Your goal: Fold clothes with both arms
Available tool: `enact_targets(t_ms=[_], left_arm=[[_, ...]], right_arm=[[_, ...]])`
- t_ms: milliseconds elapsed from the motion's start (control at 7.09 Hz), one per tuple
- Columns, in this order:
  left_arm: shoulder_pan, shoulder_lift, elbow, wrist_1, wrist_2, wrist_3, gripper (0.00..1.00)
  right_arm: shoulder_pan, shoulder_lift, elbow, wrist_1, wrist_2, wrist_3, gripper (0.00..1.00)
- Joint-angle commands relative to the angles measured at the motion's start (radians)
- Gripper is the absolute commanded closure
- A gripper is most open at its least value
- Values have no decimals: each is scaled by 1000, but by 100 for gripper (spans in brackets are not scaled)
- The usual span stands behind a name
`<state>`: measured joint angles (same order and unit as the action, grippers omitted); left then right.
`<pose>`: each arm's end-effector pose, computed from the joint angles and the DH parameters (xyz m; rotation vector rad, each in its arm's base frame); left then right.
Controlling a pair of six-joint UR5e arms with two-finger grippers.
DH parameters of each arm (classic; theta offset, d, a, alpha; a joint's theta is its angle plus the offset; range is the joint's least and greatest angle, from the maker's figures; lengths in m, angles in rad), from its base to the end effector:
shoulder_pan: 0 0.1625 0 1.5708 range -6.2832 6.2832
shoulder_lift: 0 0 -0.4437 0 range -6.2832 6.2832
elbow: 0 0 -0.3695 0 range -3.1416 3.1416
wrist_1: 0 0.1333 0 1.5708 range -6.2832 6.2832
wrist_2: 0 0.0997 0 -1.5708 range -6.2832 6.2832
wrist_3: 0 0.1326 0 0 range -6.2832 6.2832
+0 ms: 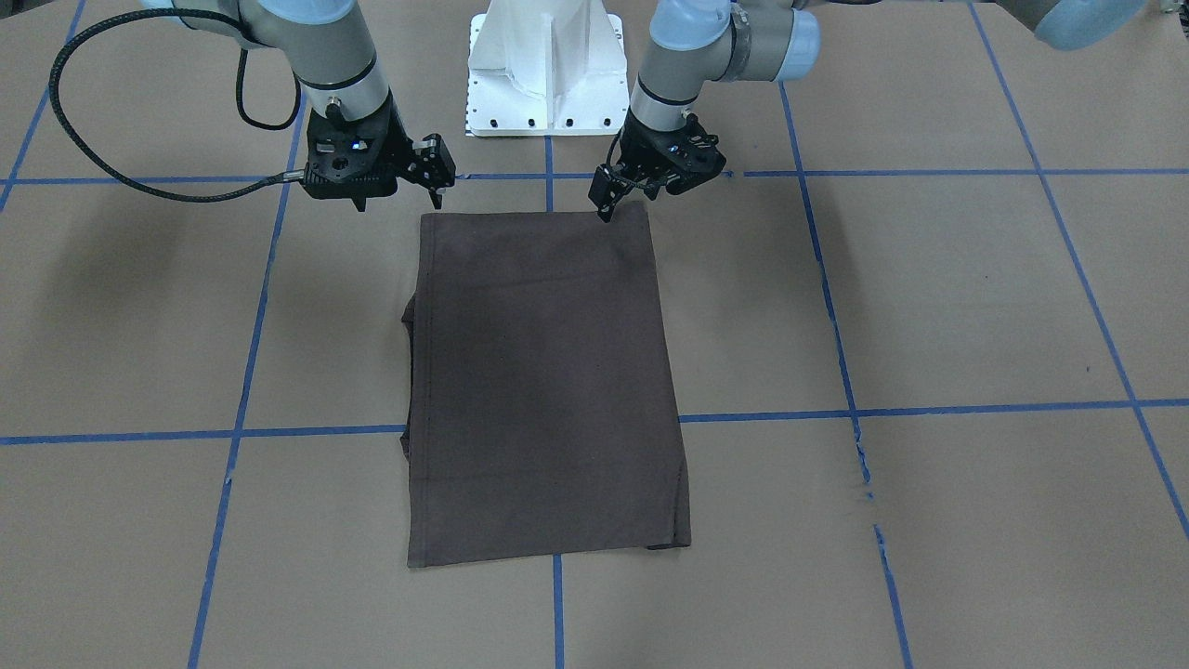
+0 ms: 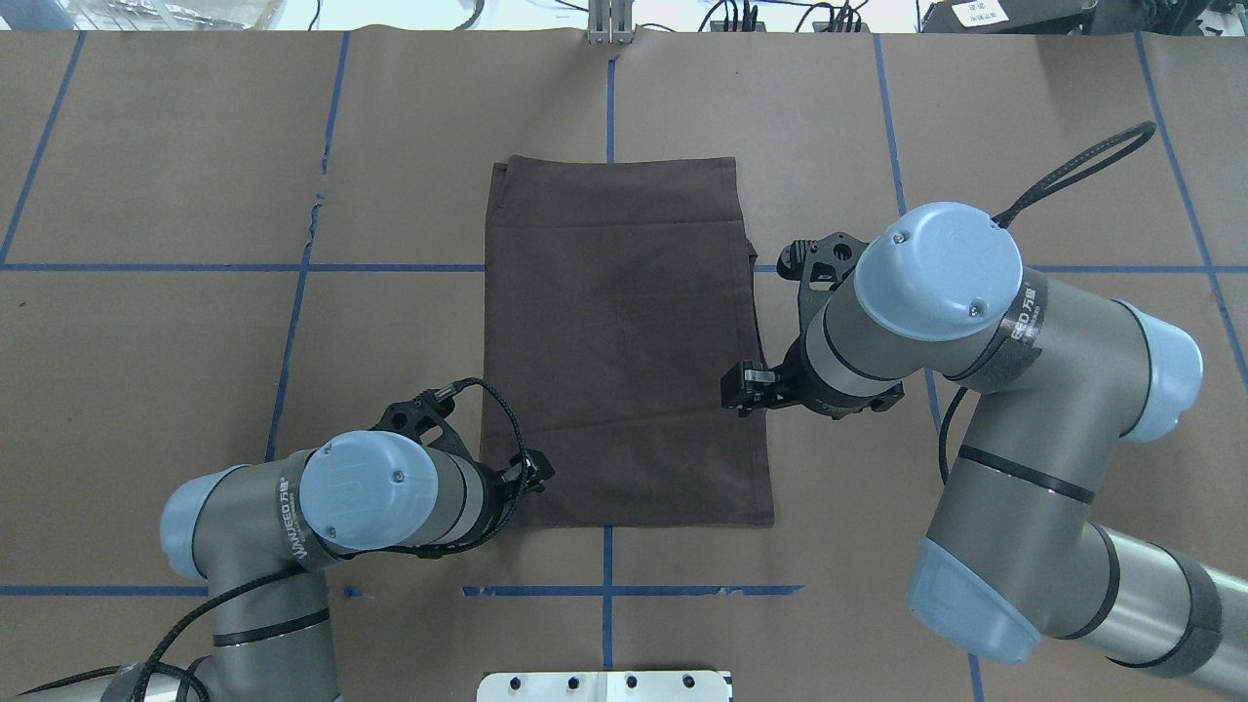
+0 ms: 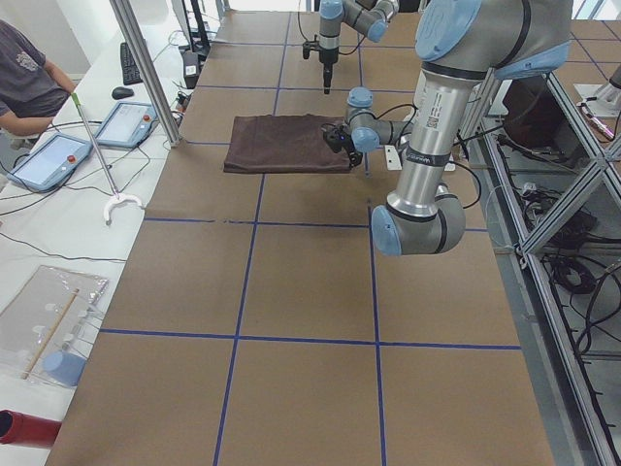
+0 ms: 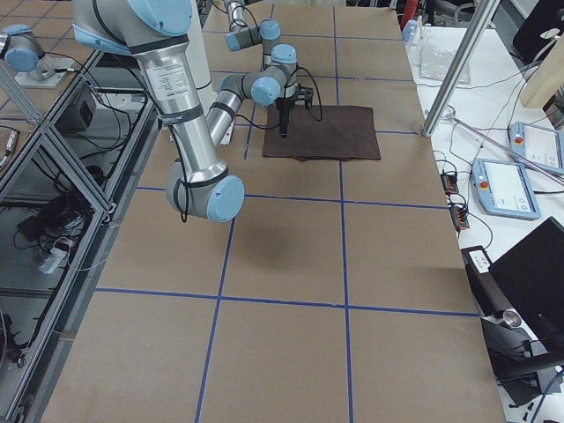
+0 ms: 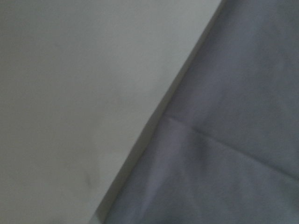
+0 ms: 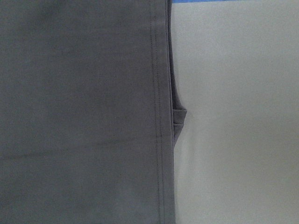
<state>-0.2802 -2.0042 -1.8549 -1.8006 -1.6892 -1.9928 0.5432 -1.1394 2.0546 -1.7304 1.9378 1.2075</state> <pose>0.5727 -0.2872 0.3182 -0.1790 0.9511 -0.5916 -0.4421 -0.3671 0.2944 0.0130 -0.8238 0.0310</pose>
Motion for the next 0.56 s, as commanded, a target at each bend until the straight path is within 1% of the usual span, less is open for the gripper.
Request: enact_targets(t_ms=[0,282,423], left_arm=[[7,1,5,1,6,-4,7],[7,1,6,12,6,-3,11],[7,1,6,13,8,-3,12]], right_arm=[[0,0,1,0,0,0,0],[3,-2,1,0,1,0,0],[3,0,2,2,1,0,0]])
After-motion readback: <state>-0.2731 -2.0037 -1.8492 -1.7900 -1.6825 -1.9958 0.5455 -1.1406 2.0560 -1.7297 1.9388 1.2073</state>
